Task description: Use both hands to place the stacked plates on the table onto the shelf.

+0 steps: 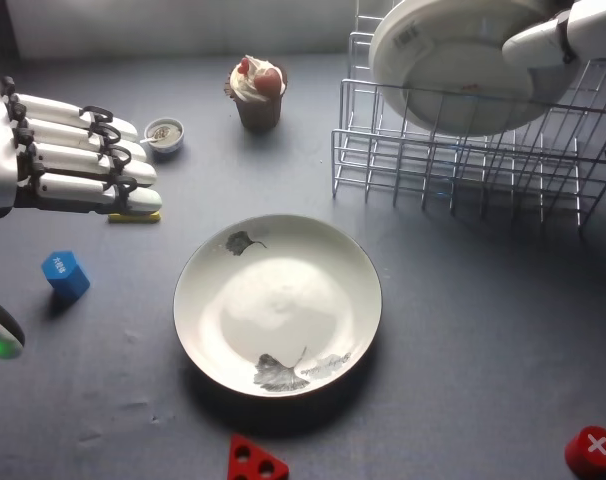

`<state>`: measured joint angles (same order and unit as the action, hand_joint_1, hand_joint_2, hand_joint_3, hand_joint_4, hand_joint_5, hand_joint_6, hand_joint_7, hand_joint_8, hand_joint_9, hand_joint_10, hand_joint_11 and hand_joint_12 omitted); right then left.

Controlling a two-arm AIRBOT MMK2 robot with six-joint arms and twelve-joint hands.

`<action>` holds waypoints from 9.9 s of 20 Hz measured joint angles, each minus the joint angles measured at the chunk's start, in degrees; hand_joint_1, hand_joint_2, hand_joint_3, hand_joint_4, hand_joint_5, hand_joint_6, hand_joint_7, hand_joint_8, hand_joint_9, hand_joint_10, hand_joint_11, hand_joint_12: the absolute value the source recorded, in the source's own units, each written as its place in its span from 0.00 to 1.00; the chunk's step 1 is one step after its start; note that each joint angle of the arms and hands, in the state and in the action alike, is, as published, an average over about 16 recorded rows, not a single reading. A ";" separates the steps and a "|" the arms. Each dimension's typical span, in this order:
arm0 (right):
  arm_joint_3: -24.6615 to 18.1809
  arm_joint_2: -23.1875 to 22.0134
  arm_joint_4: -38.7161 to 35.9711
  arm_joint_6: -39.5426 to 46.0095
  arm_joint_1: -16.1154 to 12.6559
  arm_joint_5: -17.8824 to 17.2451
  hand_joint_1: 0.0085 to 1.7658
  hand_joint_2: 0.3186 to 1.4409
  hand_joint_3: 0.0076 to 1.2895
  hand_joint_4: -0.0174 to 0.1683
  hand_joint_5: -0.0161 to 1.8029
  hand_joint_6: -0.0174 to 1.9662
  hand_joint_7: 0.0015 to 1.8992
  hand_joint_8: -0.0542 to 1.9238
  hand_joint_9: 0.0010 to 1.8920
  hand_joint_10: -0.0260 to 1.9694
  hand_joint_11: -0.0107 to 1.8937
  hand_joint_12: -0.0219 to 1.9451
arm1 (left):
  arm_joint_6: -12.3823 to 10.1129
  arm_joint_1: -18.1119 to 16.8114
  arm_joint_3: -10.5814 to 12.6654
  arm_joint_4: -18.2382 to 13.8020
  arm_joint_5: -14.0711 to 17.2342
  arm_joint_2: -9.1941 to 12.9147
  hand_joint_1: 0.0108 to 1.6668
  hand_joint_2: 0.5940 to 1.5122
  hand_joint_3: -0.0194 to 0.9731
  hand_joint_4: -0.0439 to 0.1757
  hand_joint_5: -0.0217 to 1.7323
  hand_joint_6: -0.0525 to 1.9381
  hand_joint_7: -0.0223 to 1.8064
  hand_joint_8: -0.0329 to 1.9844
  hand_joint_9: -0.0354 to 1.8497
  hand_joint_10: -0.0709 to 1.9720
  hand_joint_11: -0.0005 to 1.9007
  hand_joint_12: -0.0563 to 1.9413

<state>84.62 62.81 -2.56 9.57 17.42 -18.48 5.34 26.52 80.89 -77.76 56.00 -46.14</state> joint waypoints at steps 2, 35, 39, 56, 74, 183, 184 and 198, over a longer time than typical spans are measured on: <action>0.12 0.04 0.02 0.01 0.13 -0.12 0.84 0.58 0.00 0.04 0.50 0.44 0.60 0.28 0.61 0.36 0.55 0.66 | -0.11 0.00 0.02 -0.01 0.12 -0.06 0.07 0.34 0.02 0.21 0.08 0.03 0.08 0.02 0.09 0.04 0.07 0.04; -2.25 -1.28 -7.40 -11.60 -0.15 -10.38 0.59 0.56 0.00 0.08 0.36 0.01 0.35 0.03 0.38 0.02 0.41 0.07 | -2.80 2.77 -2.69 -3.43 2.76 -2.15 0.06 0.36 0.02 0.21 0.07 0.03 0.08 0.02 0.09 0.04 0.08 0.04; -6.87 -3.56 -12.46 -20.84 -1.28 -13.65 0.57 0.54 0.00 0.08 0.34 0.01 0.33 0.03 0.35 0.02 0.38 0.06 | -2.36 3.97 -3.48 -3.30 2.07 -2.64 0.06 0.36 0.02 0.21 0.07 0.03 0.08 0.02 0.09 0.04 0.08 0.04; -25.25 -12.99 -23.66 -50.89 -1.27 -20.61 0.53 0.55 0.00 0.12 0.31 0.01 0.30 0.03 0.31 0.02 0.34 0.05 | 2.77 9.85 -4.35 0.74 -3.85 -5.27 0.06 0.35 0.02 0.21 0.05 0.03 0.07 0.02 0.08 0.04 0.06 0.04; -27.83 -12.11 -25.72 -52.11 0.36 -22.32 0.32 0.75 0.00 0.11 0.31 0.01 0.27 0.03 0.28 0.02 0.32 0.03 | 6.63 14.40 -4.42 2.45 -7.42 -7.20 0.03 0.37 0.02 0.17 0.04 0.02 0.05 0.02 0.06 0.04 0.04 0.03; -32.27 -11.56 -27.89 -6.68 -6.12 -13.01 0.83 0.56 0.00 0.04 0.53 0.43 0.60 0.30 0.61 0.38 0.54 0.57 | 3.21 6.35 -2.48 7.64 3.51 7.08 0.05 0.33 0.02 0.21 0.04 0.04 0.05 0.02 0.06 0.04 0.07 0.03; -31.98 -11.82 -27.42 -4.85 -6.57 -12.89 0.83 0.57 0.00 0.04 0.52 0.43 0.59 0.31 0.61 0.38 0.54 0.56 | 2.79 6.33 -2.43 7.56 3.72 7.08 0.05 0.33 0.02 0.21 0.04 0.04 0.05 0.02 0.06 0.04 0.07 0.03; -26.85 -14.38 -17.19 7.02 -10.29 -7.21 0.82 0.58 0.00 0.04 0.48 0.47 0.59 0.34 0.62 0.35 0.59 0.49 | 1.11 5.41 -1.53 7.98 6.06 6.26 0.06 0.34 0.02 0.21 0.04 0.04 0.05 0.02 0.06 0.04 0.06 0.03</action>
<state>57.77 48.43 -19.76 16.59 7.13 -25.68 6.45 31.93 79.36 -69.79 62.06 -39.89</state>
